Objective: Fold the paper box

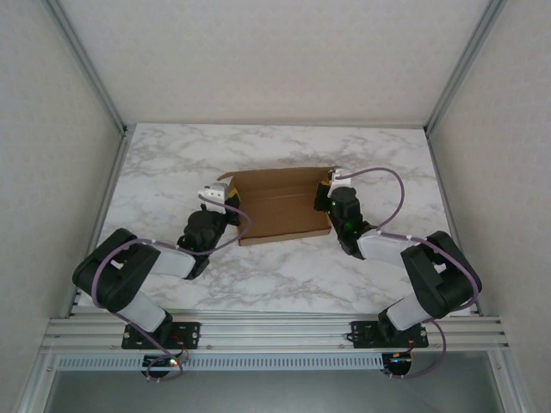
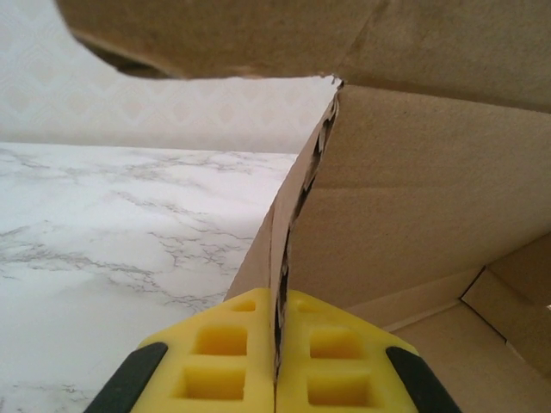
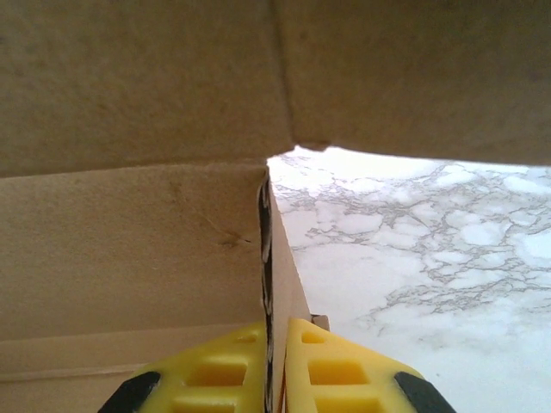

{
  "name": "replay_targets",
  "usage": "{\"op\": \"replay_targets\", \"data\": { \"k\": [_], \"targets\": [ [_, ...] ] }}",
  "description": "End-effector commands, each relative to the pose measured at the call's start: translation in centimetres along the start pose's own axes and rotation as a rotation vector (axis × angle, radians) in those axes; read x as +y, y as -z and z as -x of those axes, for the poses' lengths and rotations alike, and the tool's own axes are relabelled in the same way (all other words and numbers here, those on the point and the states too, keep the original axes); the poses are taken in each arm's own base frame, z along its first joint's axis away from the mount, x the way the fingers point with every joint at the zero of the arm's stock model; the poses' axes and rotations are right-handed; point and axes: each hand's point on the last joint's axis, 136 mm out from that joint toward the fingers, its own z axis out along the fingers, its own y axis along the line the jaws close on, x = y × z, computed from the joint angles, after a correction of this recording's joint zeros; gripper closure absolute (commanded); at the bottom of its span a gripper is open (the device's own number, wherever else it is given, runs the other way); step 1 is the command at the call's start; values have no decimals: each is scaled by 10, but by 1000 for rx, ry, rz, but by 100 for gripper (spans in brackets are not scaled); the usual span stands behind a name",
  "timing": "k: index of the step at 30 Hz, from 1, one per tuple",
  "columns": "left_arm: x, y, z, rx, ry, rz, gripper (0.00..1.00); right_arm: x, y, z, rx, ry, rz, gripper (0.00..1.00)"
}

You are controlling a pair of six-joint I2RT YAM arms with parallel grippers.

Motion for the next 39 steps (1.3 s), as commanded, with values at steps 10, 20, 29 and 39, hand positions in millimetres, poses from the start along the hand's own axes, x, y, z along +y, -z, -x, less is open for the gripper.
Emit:
{"op": "replay_targets", "data": {
  "k": [10,20,29,39],
  "targets": [
    [-31,-19,23,-96,28,-55,100,64,0,-1,30,-72,190,87],
    [-30,-7,13,-154,12,-94,100,64,-6,-4,-29,-40,176,84],
    [-36,19,2,-131,-8,-133,100,65,1,-35,43,48,228,83],
    [-43,38,-39,-22,-108,-116,100,51,2,-57,102,140,179,82]
  ]
}}
